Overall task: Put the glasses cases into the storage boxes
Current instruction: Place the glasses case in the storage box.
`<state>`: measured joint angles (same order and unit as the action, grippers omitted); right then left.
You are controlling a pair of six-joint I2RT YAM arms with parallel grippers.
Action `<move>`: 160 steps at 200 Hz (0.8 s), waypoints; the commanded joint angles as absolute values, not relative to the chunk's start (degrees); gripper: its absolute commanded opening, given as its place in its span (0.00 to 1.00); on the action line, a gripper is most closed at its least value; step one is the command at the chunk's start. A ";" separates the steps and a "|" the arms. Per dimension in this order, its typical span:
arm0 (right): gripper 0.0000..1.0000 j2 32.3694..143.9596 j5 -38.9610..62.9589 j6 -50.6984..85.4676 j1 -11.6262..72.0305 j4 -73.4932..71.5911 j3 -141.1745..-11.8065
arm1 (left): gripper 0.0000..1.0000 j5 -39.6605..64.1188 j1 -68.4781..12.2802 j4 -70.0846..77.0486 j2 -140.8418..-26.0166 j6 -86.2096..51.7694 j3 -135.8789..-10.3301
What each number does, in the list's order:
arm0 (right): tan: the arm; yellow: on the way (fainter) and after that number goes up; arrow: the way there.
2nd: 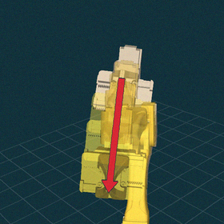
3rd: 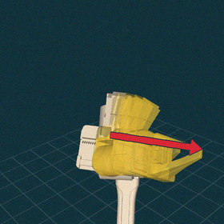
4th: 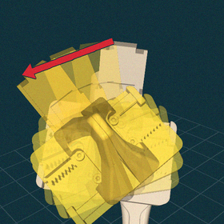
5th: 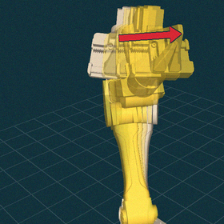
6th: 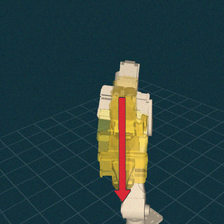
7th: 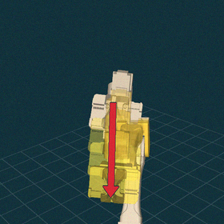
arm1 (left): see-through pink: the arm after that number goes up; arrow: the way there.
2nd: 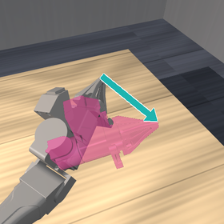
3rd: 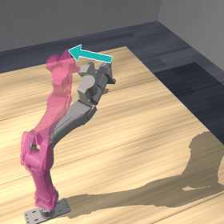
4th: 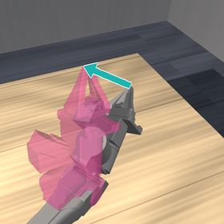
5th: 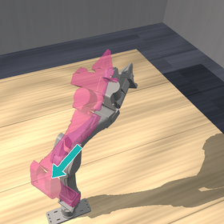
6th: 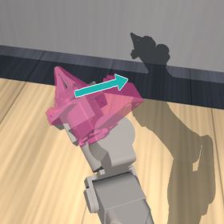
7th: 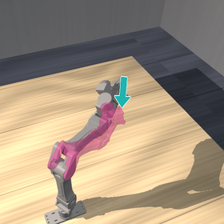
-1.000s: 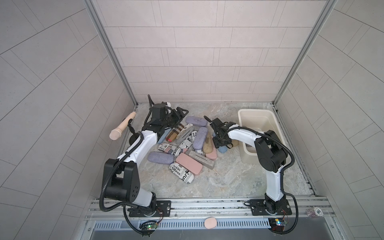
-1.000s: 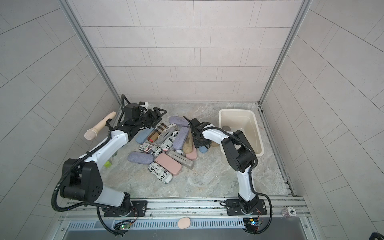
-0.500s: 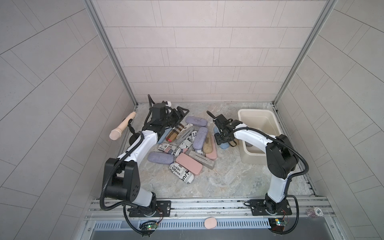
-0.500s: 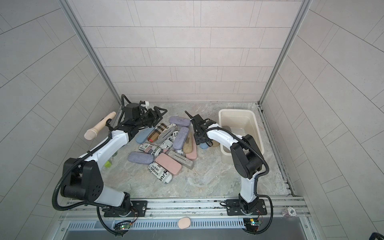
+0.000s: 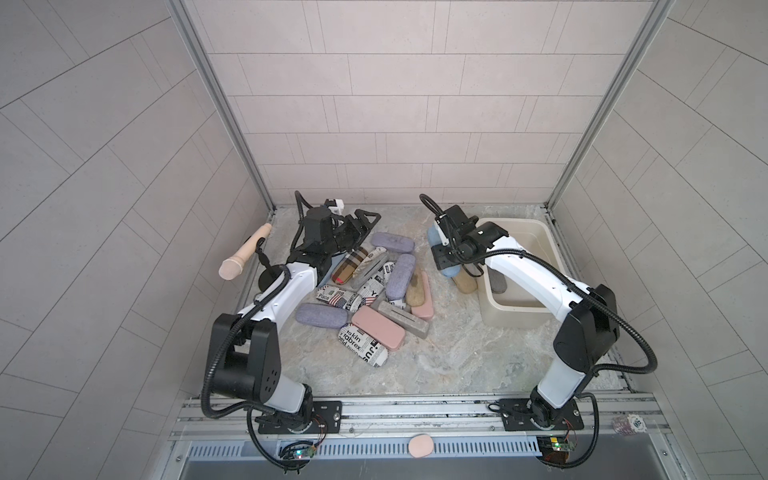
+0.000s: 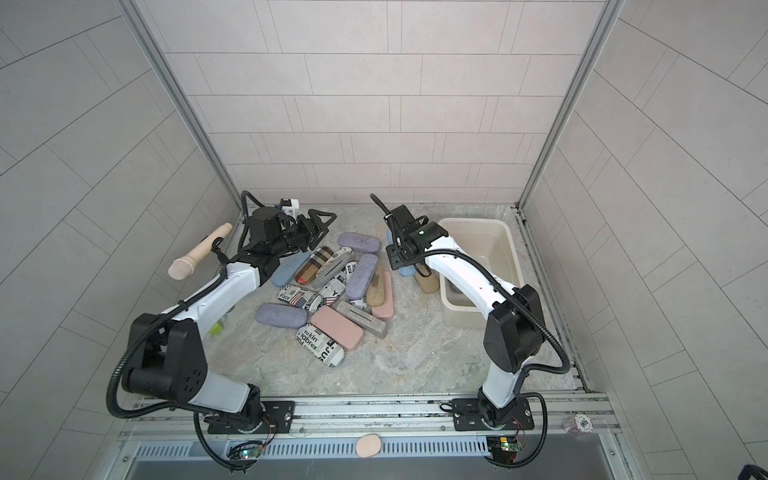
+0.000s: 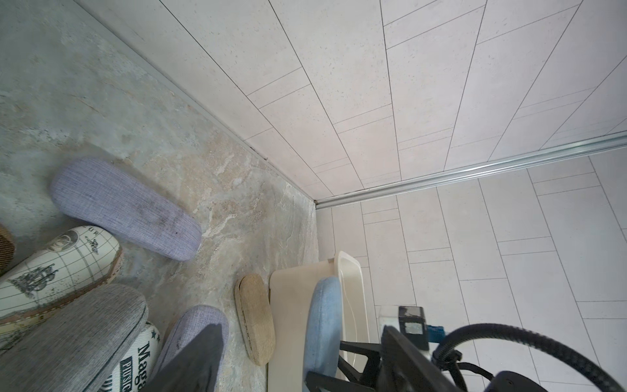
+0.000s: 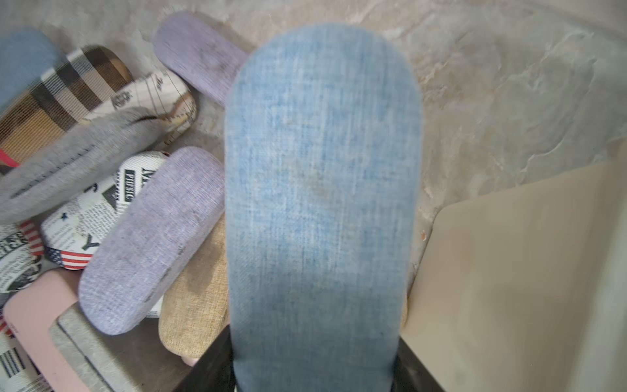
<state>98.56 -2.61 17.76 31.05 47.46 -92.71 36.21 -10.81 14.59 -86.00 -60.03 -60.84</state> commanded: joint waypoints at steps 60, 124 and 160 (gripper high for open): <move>0.55 93.06 1.48 15.07 22.12 50.37 -97.96 | 0.79 30.99 -22.58 7.02 -89.45 -50.38 -71.57; 0.54 83.32 5.53 14.25 6.44 48.52 -87.94 | 0.78 39.10 -28.76 15.22 -94.47 -49.82 -69.33; 0.54 79.33 5.73 16.85 0.60 44.42 -77.41 | 0.78 38.39 -28.74 13.54 -93.04 -46.39 -67.31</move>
<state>81.54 4.56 15.25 2.35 47.53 -83.07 37.54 -28.99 12.03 -94.72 -49.25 -67.83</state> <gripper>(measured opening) 0.614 0.783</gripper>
